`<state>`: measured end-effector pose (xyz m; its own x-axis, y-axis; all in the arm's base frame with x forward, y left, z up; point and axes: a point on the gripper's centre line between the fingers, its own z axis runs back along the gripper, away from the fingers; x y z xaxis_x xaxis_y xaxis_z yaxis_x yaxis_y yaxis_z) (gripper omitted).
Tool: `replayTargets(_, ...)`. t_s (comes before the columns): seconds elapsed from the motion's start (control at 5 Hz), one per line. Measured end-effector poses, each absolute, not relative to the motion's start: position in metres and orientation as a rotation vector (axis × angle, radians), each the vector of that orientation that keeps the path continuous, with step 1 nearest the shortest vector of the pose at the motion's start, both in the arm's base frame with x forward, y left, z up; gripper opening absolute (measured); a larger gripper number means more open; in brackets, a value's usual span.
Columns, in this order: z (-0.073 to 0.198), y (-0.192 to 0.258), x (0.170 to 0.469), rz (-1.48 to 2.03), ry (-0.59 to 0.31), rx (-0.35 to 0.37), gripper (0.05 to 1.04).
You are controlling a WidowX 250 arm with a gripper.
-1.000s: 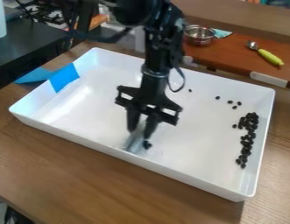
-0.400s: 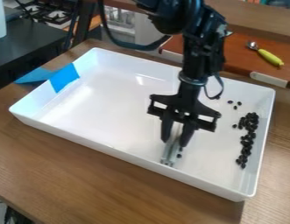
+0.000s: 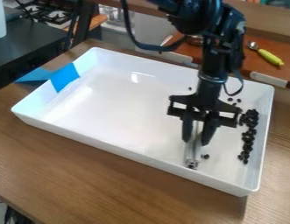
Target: Sweep into pile
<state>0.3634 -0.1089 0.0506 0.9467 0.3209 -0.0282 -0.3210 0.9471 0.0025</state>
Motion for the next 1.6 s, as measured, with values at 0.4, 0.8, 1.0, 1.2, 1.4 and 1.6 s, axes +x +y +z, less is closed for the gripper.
replayTargets(0.4,0.054,-0.143,0.375,0.350,0.062,-0.064,0.354)
replayTargets(0.8,0.062,-0.156,0.378,0.310,0.059,-0.093,0.354)
replayTargets(1.0,0.083,-0.126,0.375,0.320,0.045,-0.117,0.354)
replayTargets(1.2,0.113,-0.072,0.376,0.346,0.012,-0.132,0.354)
replayTargets(1.4,0.113,-0.037,0.375,0.269,0.024,-0.096,0.354)
replayTargets(1.6,0.100,0.004,0.371,0.215,0.027,-0.065,0.354)
